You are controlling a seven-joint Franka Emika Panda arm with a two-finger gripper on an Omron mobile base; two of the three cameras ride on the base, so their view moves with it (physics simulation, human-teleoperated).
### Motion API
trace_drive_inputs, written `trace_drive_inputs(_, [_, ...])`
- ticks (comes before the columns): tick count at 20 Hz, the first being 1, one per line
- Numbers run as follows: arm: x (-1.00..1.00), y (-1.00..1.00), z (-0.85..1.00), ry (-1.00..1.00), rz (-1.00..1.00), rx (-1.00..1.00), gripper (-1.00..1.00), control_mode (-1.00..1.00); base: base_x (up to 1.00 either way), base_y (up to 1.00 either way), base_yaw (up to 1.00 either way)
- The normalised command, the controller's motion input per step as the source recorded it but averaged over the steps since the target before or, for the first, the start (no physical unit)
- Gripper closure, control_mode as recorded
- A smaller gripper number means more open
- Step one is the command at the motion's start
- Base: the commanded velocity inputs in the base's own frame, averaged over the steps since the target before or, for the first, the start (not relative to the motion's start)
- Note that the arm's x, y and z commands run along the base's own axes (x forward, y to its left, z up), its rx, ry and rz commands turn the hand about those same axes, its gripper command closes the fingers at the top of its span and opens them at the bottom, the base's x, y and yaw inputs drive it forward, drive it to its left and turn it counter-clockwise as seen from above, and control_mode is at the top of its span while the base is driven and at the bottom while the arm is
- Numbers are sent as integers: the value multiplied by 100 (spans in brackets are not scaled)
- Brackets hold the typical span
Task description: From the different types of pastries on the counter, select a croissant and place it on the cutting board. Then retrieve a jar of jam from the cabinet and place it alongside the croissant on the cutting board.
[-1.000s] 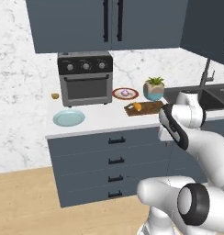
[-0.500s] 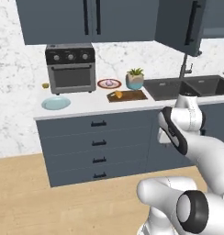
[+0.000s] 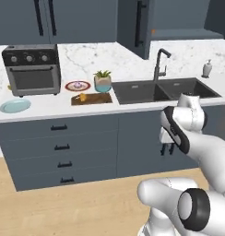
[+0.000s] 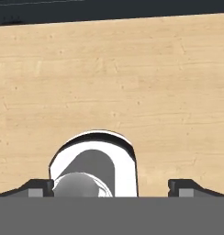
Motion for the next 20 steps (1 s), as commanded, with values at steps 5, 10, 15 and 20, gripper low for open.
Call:
trace_drive_inputs(5, [0,0,0,0,0,0,-100,100,57,-49,15])
trace_drive_inputs(10, [0,0,0,0,0,0,-100,100,100,0,20])
trace_drive_inputs(15, [0,0,0,0,0,0,-100,100,62,-56,30])
trace_drive_inputs(20, [0,0,0,0,0,0,-100,100,23,-99,37])
